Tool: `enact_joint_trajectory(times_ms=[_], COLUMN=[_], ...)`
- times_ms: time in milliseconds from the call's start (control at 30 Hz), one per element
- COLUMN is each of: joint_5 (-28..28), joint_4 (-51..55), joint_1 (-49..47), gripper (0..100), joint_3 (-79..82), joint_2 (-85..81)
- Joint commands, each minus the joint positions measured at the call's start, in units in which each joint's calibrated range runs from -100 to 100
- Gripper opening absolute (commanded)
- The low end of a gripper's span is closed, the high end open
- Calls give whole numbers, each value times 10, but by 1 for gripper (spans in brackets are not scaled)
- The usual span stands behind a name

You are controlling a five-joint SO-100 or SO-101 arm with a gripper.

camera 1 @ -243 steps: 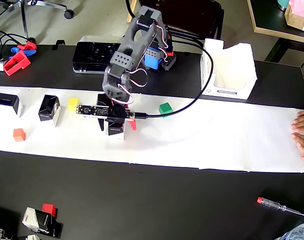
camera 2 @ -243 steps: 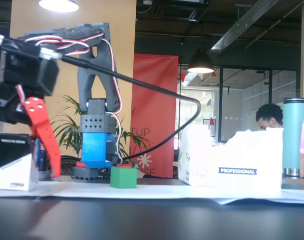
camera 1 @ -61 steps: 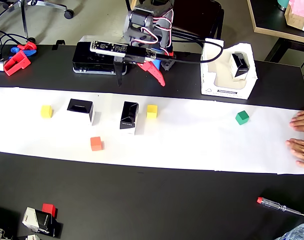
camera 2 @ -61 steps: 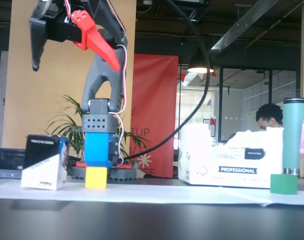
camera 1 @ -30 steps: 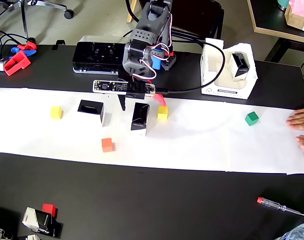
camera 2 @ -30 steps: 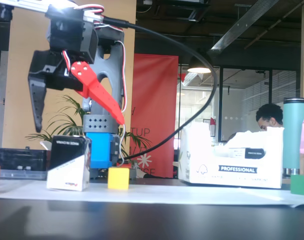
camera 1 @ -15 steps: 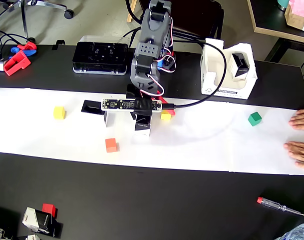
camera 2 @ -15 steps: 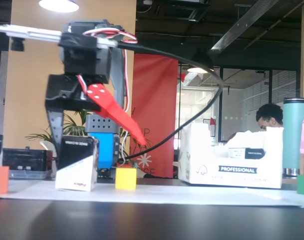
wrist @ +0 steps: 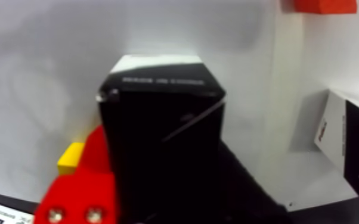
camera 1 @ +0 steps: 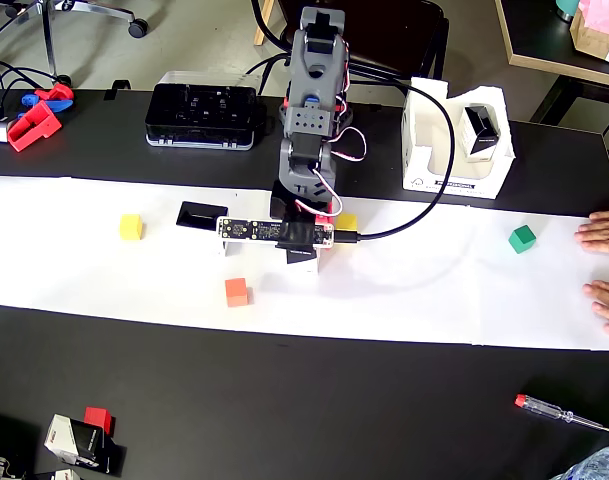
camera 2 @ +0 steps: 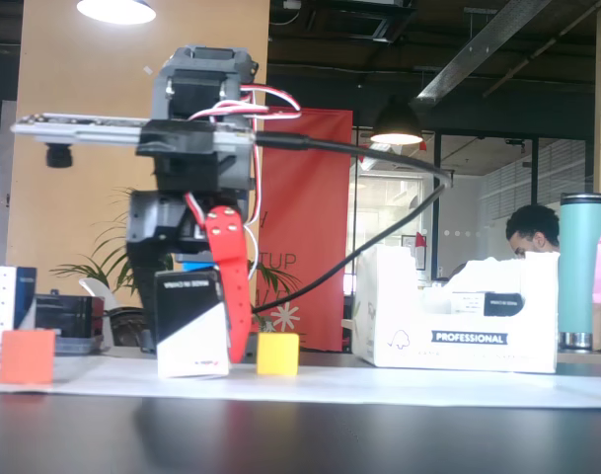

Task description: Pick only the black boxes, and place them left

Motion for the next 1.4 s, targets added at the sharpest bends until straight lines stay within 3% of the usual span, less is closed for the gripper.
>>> enact_joint_trajectory(times_ms=[0, 633, 1367], joint_5=[-32, -190, -303], joint_4=[-10, -5, 233], joint_1=[-36, -254, -659], gripper=[11, 11, 11], joint_3=[-48, -261, -273], joint_2=[-18, -23, -222])
